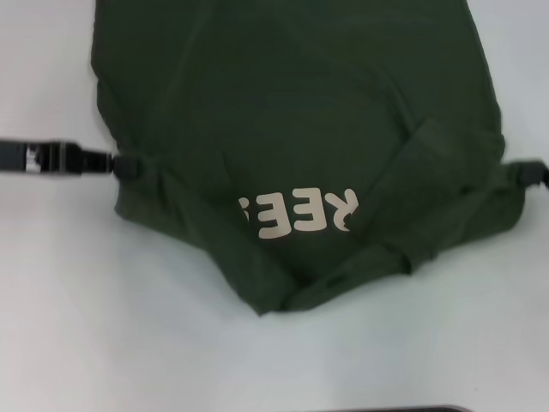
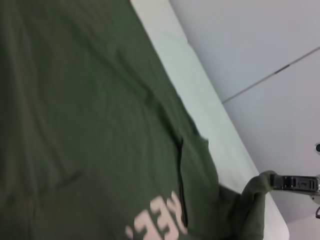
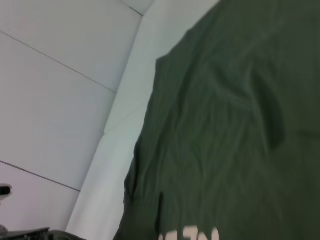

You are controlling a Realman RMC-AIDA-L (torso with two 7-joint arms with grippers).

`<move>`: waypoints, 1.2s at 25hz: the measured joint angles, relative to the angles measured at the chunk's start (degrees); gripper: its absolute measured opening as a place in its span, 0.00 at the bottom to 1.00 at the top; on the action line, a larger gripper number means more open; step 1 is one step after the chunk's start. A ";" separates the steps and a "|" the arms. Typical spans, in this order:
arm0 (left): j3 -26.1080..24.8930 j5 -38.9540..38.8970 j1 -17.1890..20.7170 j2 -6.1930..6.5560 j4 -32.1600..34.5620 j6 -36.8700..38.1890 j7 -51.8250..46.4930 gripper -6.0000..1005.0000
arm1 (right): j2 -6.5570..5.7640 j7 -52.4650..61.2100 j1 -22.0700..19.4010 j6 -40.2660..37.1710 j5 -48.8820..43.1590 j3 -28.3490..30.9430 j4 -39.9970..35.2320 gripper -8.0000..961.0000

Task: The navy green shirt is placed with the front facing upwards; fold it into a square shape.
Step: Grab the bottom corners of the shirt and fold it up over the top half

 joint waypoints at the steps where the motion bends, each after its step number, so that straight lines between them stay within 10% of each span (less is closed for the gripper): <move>1: -0.01 -0.36 -0.61 0.01 0.04 -0.38 -0.01 0.01 | -0.19 0.40 1.00 0.56 0.01 -0.05 -0.02 0.09; 18: 0.34 -2.74 -13.64 -2.00 -0.21 -15.76 0.91 0.01 | -1.68 4.28 12.84 12.47 0.60 -3.39 -0.07 0.09; 30: 0.29 -5.97 -14.10 -2.25 -0.17 -21.89 0.72 0.01 | -2.53 4.96 17.88 18.04 1.38 -3.98 -0.08 0.09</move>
